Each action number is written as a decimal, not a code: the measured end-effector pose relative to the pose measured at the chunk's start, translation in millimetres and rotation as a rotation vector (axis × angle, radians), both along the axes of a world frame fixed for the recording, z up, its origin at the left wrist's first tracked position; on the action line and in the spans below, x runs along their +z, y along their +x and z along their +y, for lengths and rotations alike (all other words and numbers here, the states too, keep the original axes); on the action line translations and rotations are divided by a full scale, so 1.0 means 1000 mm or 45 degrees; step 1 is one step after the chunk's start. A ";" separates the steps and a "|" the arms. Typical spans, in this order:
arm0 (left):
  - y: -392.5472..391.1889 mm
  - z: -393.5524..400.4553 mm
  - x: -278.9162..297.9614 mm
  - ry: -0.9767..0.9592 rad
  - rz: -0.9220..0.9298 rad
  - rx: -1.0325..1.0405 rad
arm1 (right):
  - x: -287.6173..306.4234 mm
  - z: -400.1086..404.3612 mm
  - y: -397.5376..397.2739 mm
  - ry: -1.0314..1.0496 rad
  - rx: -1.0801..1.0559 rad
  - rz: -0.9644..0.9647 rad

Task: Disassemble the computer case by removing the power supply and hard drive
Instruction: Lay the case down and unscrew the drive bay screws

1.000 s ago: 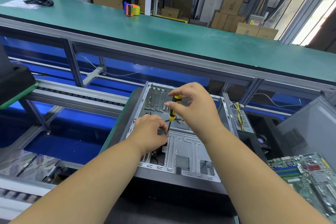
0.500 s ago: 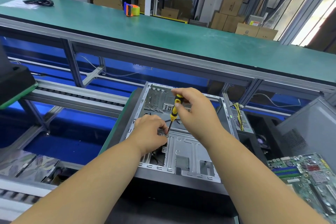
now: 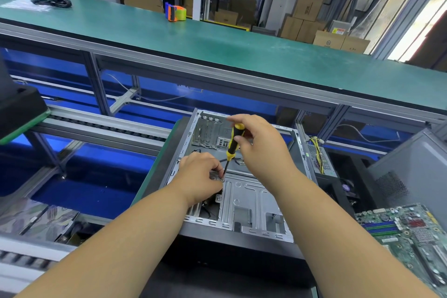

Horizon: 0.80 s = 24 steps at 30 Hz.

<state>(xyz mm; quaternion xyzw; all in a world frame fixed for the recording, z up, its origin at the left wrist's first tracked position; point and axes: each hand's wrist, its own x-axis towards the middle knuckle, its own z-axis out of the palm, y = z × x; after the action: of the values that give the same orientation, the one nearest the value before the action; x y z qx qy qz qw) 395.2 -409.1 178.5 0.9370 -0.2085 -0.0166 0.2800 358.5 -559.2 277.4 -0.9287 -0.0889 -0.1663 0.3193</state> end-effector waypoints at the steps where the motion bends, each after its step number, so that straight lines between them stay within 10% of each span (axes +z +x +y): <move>1: 0.000 0.000 0.000 -0.005 0.000 0.000 | -0.001 0.000 0.000 -0.013 0.006 0.018; 24: 0.001 0.000 -0.003 -0.006 -0.002 0.001 | 0.000 0.000 -0.001 0.071 0.042 0.054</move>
<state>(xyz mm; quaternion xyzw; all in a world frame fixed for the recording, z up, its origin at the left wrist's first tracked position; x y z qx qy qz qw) 396.5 -409.1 175.2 0.9363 -0.2084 -0.0154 0.2822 357.0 -559.2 277.1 -0.9212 -0.0927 -0.1439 0.3495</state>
